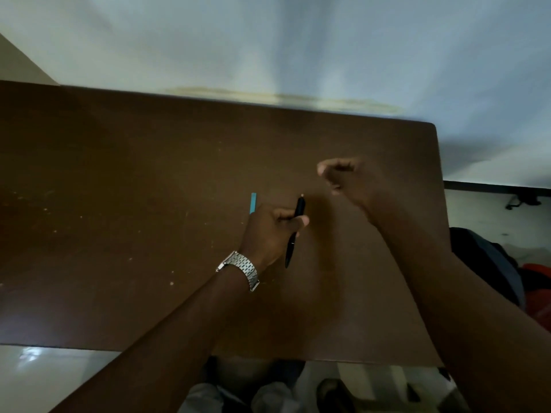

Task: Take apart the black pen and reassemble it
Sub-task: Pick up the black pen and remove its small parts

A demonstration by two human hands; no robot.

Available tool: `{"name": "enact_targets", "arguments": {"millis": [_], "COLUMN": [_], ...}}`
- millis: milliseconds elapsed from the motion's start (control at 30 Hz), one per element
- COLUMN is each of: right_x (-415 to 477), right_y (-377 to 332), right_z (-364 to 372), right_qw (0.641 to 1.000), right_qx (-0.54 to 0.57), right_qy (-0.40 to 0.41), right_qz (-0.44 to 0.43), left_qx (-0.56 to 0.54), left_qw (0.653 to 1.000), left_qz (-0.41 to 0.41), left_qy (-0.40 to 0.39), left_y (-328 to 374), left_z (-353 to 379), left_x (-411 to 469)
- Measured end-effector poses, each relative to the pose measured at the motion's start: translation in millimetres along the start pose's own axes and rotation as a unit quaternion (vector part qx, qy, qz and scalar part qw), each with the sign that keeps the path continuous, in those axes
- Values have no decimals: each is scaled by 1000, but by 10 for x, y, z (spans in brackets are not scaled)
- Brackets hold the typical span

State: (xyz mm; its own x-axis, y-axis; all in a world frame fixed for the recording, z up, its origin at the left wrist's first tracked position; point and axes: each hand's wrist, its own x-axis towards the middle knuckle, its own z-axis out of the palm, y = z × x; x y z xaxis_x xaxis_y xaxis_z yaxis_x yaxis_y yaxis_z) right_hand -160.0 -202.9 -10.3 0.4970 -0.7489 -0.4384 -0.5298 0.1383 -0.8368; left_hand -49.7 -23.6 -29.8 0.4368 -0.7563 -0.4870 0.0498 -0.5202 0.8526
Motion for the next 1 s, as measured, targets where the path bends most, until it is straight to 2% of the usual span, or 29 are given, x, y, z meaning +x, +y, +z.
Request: {"name": "enact_targets", "arguments": {"millis": [67, 133, 200, 267, 533, 700, 800, 833, 933, 1000], "right_x": [-124, -266, -374, -424, -437, -434, -484, -489, -455, -403], "right_y": [189, 392, 549, 647, 734, 697, 554, 486, 288, 231], "right_z": [172, 319, 419, 474, 499, 449, 449, 466, 535, 550], "right_qw": [990, 959, 937, 933, 934, 935, 951, 960, 995, 1000], "right_qx": [-133, -263, -325, -335, -324, -323, -212, -165, -47, -20], "right_qy": [8, 40, 48, 59, 87, 71, 157, 163, 65, 18], "right_qz": [-41, -98, -119, -120, -122, -128, -161, -159, -55, 9], "left_qx": [-10, -22, -25, -21, -15, -8, -10, -8, 2, 10], "left_qw": [1000, 999, 999, 998, 998, 998, 998, 999, 999, 999], "left_qz": [-13, -28, -39, -46, -57, -51, -52, -50, -38, -35], "left_qy": [16, 24, 26, 29, 25, 27, 21, 16, 5, 7], "left_y": [-14, -35, -72, -121, -298, -313, -303, -294, -261, -232], "left_z": [10, 33, 44, 48, 73, 73, 65, 64, 75, 79], "left_x": [7, 3, 5, 18, 61, 65, 56, 51, 31, 10]}}
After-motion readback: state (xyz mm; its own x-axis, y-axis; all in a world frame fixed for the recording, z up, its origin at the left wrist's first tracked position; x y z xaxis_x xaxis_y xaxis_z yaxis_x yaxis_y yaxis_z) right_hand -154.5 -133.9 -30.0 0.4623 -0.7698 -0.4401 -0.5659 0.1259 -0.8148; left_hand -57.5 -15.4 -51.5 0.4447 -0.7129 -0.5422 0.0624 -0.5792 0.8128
